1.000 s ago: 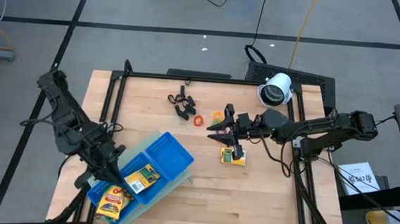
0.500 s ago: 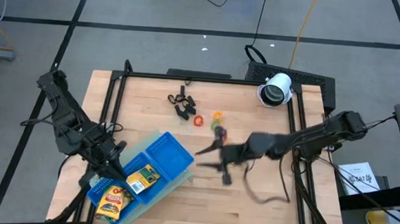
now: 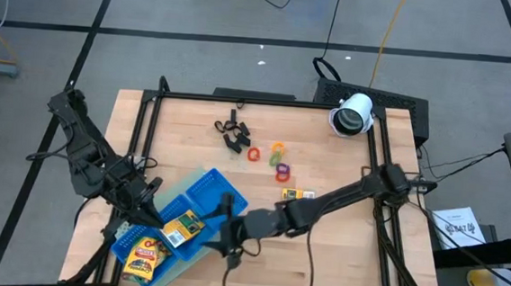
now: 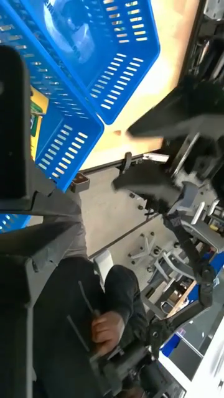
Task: Pick & Place Office Desk Supplies
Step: Put the yellow crayon box into the bottom blue basket on the shelf
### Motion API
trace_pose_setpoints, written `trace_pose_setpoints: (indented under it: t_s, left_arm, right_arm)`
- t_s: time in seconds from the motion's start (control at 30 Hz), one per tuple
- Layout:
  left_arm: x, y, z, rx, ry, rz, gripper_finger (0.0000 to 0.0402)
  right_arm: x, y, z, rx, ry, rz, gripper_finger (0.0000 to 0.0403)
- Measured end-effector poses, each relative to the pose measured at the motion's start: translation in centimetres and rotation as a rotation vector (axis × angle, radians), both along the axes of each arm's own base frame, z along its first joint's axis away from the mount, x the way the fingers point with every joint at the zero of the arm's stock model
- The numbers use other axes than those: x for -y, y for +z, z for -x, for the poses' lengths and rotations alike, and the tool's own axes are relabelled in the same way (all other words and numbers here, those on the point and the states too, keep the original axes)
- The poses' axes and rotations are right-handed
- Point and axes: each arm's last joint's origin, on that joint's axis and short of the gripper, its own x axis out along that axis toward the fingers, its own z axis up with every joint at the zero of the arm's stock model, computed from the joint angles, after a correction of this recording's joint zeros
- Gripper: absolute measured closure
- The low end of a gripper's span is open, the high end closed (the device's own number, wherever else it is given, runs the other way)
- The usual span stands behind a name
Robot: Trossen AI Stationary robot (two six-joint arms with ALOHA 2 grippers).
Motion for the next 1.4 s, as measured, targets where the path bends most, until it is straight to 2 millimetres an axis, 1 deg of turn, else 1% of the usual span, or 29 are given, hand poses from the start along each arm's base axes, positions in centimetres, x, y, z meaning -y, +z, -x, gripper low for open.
trace_pose_setpoints:
  t_s: [0.17,0.23,0.3,0.37,0.47,0.63,0.7,0.77,0.83,0.9,0.97,1.07,1.23,1.3,1.4]
  left_arm:
    - [0.0,0.0,0.0,0.007,-0.003,-0.011,0.0352]
    - [0.0,0.0,0.0,0.011,-0.005,-0.018,0.0349]
    - [0.0,0.0,0.0,0.018,-0.008,-0.028,0.0349]
    - [0.0,0.0,0.0,0.021,-0.01,-0.035,0.035]
    - [0.0,0.0,0.0,0.019,-0.01,-0.038,0.035]
    - [0.0,-0.1,0.0,0.017,-0.01,-0.037,0.035]
    - [0.1,-0.2,-0.1,0.008,-0.008,-0.039,0.035]
    - [0.3,-0.4,-0.2,-0.009,-0.012,-0.049,0.035]
    - [0.5,-0.6,-0.3,-0.03,-0.012,-0.043,0.035]
    - [0.6,-0.7,-0.4,-0.053,-0.013,-0.022,0.035]
    - [0.7,-0.8,-0.4,-0.068,-0.035,-0.014,0.035]
    - [0.8,-0.6,-0.4,-0.024,-0.061,-0.042,0.035]
    - [1.3,-0.3,-0.6,0.086,-0.074,-0.235,0.0351]
    - [1.9,0.2,-0.9,0.114,-0.095,-0.323,0.0351]
    - [3.5,1.1,-1.8,0.114,-0.13,-0.421,0.0351]
  right_arm:
    - [-1.6,-1.0,-2.1,0.01,0.013,-0.005,0.0136]
    - [-1.9,-1.6,-2.7,-0.009,0.015,0.0,0.0141]
    - [-2.0,-1.8,-3.3,-0.022,0.009,-0.009,0.0145]
    - [-1.9,-1.7,-3.4,-0.054,0.006,0.003,0.0146]
    - [-1.5,-1.5,-3.7,-0.058,-0.005,0.003,0.0145]
    - [-1.2,-2.0,-3.6,-0.111,-0.003,0.053,0.0147]
    - [-1.0,-1.7,-3.0,-0.157,0.004,0.118,0.015]
    - [-0.9,-0.8,-2.0,-0.194,-0.015,0.156,0.0153]
    - [-0.5,0.4,-1.2,-0.209,-0.036,0.158,0.0156]
    - [-0.3,1.7,0.3,-0.261,-0.044,0.162,0.0158]
    - [-0.1,2.7,1.1,-0.27,-0.058,0.143,0.016]
    - [0.1,4.4,2.7,-0.284,-0.052,0.135,0.0161]
    - [0.5,6.5,4.5,-0.28,-0.051,0.116,0.0163]
    - [0.7,6.8,4.9,-0.3,-0.056,0.108,0.0165]
    - [1.0,6.7,5.3,-0.342,-0.066,0.108,0.0165]
